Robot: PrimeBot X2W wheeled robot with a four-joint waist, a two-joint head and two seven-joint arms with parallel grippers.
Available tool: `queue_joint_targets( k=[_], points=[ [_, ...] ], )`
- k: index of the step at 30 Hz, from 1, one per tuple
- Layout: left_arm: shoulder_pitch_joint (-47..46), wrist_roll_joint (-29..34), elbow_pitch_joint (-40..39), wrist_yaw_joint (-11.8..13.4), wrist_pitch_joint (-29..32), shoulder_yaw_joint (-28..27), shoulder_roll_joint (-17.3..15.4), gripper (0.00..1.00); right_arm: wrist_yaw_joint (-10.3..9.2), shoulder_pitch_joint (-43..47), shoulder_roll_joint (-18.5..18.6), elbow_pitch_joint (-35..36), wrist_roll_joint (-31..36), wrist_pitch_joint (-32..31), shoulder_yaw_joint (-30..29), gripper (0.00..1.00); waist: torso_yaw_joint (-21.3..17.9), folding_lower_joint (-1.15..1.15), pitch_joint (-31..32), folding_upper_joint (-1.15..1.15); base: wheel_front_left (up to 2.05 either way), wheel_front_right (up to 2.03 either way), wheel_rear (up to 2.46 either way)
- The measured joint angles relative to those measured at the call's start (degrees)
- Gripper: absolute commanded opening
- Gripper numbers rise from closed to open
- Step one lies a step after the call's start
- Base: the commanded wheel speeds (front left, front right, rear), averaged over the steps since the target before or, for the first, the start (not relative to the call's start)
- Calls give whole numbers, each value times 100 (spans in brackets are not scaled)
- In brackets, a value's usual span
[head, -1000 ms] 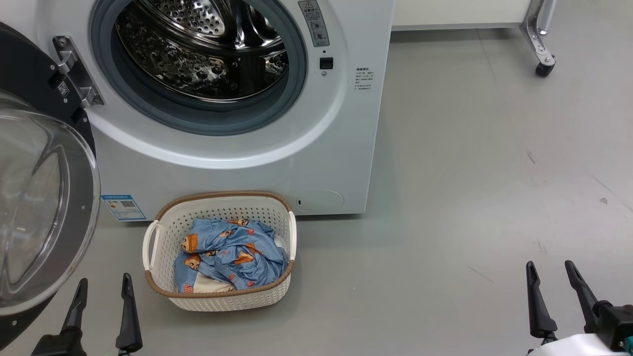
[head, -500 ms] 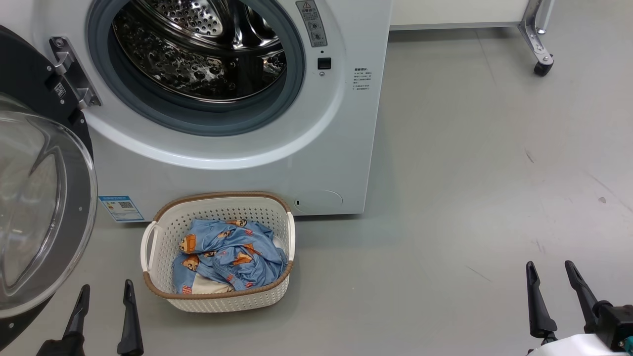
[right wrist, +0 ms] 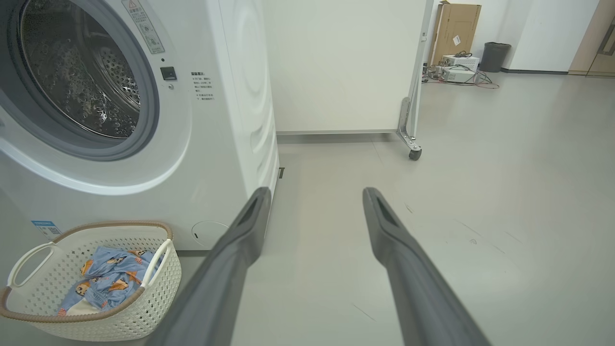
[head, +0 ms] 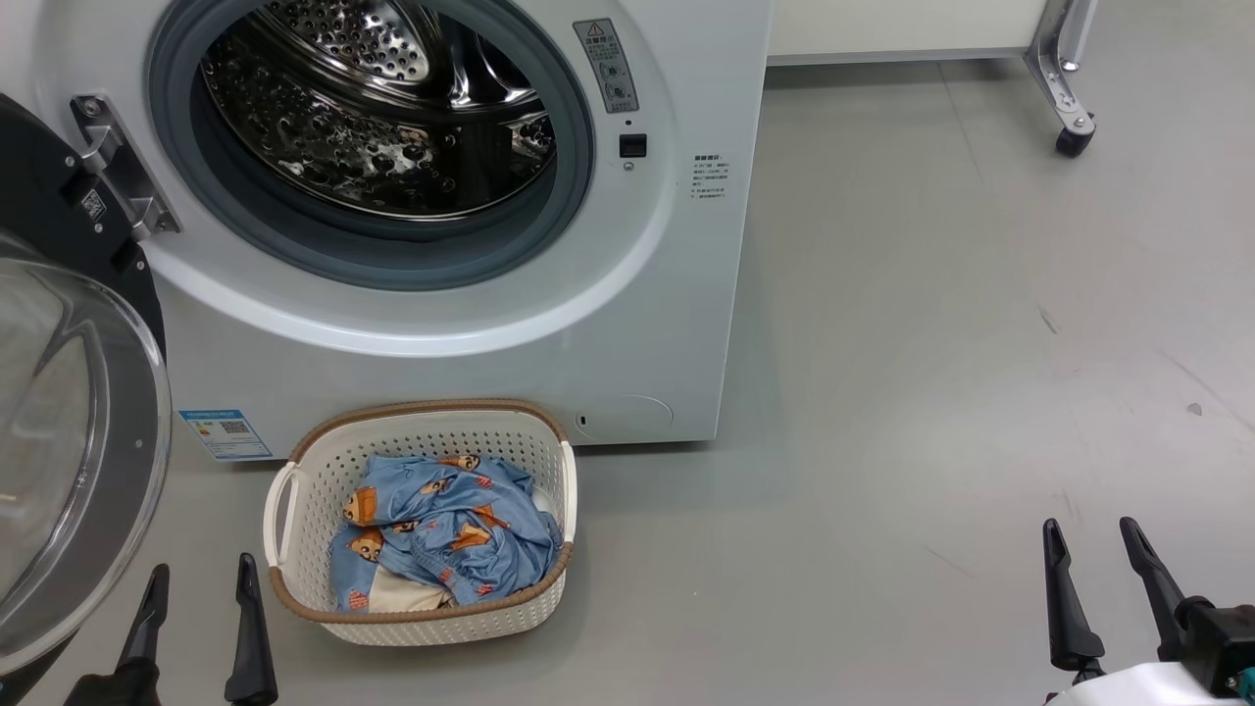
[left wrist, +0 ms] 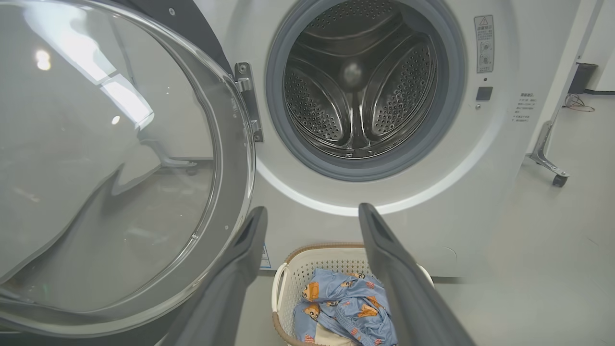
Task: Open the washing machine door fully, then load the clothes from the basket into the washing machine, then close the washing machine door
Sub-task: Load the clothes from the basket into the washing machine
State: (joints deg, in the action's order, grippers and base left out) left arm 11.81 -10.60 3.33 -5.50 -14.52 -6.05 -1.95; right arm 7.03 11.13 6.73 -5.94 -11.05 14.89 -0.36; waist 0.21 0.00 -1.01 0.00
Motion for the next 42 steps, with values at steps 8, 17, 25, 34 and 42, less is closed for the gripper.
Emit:
queue_joint_targets(
  k=[8,17,25,34,42],
  points=[
    [-2,4,-19,52,0,-16,-1,100,0,0,-10,2,0,0,-3,100,-2,0,-50,0,64,-64,0],
    [-4,10,-18,56,0,-1,-1,100,0,-1,-25,2,0,0,-10,100,-11,0,-95,0,32,-32,0],
    [-7,10,-21,57,0,26,-1,100,0,-2,-33,2,0,0,-10,100,-15,0,-115,0,3,-3,0],
    [-8,286,-122,124,0,70,-1,100,0,-2,-83,2,-1,0,-3,100,-25,0,-147,0,0,0,0],
    [-10,548,-149,202,0,101,-2,100,0,-9,-123,11,-1,0,54,100,-74,0,-250,0,0,0,0]
  ],
)
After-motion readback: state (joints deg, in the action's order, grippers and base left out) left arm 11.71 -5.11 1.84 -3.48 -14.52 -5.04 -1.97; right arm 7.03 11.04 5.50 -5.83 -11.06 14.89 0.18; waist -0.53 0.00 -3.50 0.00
